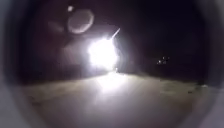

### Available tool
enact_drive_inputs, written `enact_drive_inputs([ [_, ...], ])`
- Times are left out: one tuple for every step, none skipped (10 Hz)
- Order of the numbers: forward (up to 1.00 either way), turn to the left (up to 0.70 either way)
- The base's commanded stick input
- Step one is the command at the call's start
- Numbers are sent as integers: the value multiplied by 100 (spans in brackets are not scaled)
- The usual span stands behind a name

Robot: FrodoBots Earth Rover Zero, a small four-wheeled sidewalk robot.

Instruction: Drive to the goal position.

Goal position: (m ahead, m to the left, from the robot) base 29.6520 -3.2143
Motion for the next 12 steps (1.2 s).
enact_drive_inputs([
  [100, 0],
  [100, 0],
  [100, 0],
  [100, 0],
  [100, 0],
  [100, 0],
  [100, 0],
  [100, 0],
  [100, 0],
  [100, 0],
  [100, 0],
  [100, 0],
])
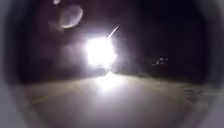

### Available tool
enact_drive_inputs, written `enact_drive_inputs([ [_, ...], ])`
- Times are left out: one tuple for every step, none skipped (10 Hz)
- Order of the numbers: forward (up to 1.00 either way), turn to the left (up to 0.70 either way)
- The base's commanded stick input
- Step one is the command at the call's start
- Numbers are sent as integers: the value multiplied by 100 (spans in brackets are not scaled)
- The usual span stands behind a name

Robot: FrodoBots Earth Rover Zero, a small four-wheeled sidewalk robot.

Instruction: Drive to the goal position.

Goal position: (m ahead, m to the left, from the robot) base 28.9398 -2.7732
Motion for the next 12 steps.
enact_drive_inputs([
  [100, 0],
  [100, 0],
  [100, 3],
  [100, 0],
  [100, 0],
  [100, 0],
  [100, 0],
  [100, 0],
  [100, 0],
  [100, 0],
  [100, 0],
  [100, 0],
])
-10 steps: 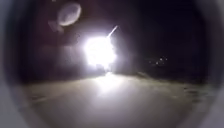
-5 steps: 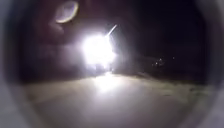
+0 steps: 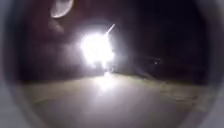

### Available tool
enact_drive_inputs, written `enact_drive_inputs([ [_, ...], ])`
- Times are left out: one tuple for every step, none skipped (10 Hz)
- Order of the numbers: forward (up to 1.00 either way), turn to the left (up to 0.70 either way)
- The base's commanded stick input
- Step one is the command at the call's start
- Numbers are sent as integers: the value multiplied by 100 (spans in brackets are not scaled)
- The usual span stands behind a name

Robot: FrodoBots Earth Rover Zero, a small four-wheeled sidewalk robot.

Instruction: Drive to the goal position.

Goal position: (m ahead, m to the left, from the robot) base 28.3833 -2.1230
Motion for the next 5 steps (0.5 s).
enact_drive_inputs([
  [100, 0],
  [100, 0],
  [100, 0],
  [100, 0],
  [100, 0],
])
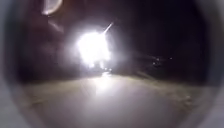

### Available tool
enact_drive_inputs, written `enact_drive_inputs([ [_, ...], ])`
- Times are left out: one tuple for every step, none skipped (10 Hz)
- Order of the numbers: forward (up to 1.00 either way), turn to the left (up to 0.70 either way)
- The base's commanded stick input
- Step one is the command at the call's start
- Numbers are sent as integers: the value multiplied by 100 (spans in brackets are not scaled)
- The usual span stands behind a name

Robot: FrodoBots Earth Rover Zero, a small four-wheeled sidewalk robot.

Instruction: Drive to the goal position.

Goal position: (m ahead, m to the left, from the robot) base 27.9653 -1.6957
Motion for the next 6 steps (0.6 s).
enact_drive_inputs([
  [100, 0],
  [100, 0],
  [100, 0],
  [100, 0],
  [100, 0],
  [100, 0],
])
